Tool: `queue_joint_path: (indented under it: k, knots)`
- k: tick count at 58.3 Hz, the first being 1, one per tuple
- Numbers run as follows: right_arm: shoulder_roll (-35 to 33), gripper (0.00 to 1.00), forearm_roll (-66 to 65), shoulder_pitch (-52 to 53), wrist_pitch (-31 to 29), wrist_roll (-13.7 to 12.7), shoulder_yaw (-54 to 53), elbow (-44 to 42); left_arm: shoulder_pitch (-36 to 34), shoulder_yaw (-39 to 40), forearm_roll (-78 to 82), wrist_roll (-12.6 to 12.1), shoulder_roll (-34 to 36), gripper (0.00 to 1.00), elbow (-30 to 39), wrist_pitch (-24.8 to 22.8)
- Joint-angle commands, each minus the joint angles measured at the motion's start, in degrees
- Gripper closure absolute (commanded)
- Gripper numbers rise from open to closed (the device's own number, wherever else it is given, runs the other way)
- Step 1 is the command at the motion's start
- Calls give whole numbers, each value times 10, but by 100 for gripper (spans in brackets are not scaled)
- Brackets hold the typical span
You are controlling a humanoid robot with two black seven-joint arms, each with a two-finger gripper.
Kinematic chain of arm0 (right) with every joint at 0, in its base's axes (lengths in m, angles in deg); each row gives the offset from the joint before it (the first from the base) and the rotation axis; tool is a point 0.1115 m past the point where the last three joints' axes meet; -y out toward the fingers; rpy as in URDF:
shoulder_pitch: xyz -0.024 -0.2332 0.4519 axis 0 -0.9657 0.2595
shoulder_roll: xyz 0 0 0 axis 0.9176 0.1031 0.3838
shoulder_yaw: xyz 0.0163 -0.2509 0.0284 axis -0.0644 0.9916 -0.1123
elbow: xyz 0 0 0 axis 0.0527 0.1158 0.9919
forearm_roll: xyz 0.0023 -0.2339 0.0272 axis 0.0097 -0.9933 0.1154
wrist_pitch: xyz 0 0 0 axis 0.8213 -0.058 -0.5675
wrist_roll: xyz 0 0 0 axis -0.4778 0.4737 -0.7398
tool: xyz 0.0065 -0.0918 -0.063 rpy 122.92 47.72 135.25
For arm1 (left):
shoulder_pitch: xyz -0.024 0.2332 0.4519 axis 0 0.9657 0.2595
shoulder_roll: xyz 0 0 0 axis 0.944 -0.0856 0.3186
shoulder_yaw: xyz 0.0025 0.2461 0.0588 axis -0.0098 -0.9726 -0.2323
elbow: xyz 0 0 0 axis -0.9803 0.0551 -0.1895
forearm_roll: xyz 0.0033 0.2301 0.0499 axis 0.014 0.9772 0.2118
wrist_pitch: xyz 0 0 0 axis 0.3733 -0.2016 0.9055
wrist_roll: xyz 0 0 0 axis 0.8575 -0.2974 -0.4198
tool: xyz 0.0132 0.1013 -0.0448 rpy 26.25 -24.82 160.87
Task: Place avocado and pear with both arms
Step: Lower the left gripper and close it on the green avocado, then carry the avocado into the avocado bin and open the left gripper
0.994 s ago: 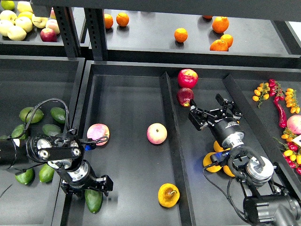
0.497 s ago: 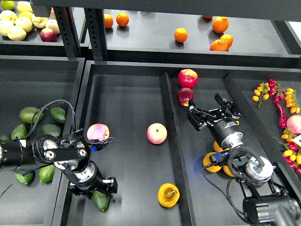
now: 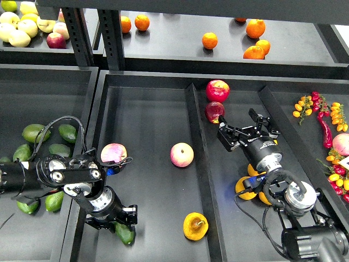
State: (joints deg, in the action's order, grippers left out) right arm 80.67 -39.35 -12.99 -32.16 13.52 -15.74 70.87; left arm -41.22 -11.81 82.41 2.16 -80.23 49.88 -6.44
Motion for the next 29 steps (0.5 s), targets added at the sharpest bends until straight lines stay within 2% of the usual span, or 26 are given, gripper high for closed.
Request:
queue_joint_path:
  k: [1, 9, 29]
  knots:
    - [0, 1, -1, -2, 0, 0, 0, 0, 0, 4, -1, 0, 1, 73, 1, 0]
    - [0, 1, -1, -2, 0, 0, 0, 0, 0, 14, -2, 0, 1, 76, 2, 0]
    - [0, 1, -1, -2, -17, 0, -4, 14, -33, 77, -11, 0, 13, 76, 4, 0]
